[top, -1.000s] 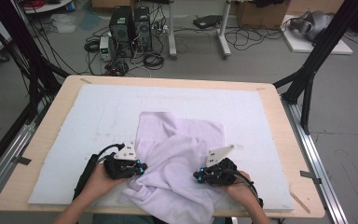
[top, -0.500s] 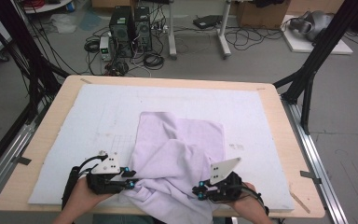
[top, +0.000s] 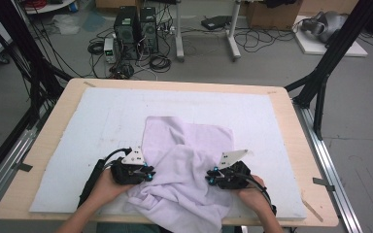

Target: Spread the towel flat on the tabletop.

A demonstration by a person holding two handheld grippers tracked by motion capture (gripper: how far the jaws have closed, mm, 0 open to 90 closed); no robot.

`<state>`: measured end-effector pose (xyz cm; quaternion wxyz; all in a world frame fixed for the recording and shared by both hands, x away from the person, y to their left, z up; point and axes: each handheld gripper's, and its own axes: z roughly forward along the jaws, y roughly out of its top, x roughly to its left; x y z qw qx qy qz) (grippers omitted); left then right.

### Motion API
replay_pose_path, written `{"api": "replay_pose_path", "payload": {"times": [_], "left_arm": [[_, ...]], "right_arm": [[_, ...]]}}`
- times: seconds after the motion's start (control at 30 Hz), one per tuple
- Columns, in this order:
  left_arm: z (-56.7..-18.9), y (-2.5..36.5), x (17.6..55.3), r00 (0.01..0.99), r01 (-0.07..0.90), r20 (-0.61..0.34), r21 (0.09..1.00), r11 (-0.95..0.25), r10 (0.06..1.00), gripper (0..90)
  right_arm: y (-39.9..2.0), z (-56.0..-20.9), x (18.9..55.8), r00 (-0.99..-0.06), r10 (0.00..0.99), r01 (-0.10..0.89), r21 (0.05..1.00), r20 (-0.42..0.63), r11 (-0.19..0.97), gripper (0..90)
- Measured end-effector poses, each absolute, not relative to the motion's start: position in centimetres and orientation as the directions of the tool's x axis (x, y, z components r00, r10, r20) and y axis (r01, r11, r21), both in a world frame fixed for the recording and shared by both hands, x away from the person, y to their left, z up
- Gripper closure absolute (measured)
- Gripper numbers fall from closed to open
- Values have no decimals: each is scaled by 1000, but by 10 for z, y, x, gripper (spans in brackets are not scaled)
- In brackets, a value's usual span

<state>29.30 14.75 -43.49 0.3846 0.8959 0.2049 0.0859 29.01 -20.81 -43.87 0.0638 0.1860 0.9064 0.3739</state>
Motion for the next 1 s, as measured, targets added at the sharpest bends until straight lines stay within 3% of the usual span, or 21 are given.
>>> {"api": "replay_pose_path", "payload": {"times": [0.07, 0.37, 0.53, 0.63, 0.8, 0.83, 0.93, 1.0], "left_arm": [[-432, 150, 290, 902, 297, 3, 719, -628, 431, 848], [-416, 177, 250, 899, 277, 16, 753, -597, 437, 851], [-403, 188, 231, 913, 284, -61, 804, -522, 404, 801], [-395, 186, 236, 910, 278, -56, 817, -505, 410, 614], [-401, 170, 264, 903, 278, -40, 813, -512, 428, 542], [-404, 167, 267, 903, 278, -35, 806, -523, 427, 541], [-421, 155, 280, 907, 283, -3, 745, -605, 421, 572], [-432, 150, 283, 913, 294, -10, 710, -640, 407, 714]], "right_arm": [[-211, -438, 289, -930, 366, 290, 708, 48, 644, 874], [-210, -422, 261, -961, 268, 225, 735, 62, 640, 880], [-204, -406, 235, -990, 104, 142, 764, 99, 629, 869], [-207, -393, 237, -989, 140, 125, 777, 47, 617, 807], [-205, -405, 265, -967, 249, 207, 755, 60, 622, 666], [-200, -412, 268, -964, 254, 222, 748, 74, 626, 621], [-187, -427, 270, -960, 269, 238, 719, 73, 653, 607], [-182, -437, 270, -961, 270, 241, 692, 69, 681, 703]]}}
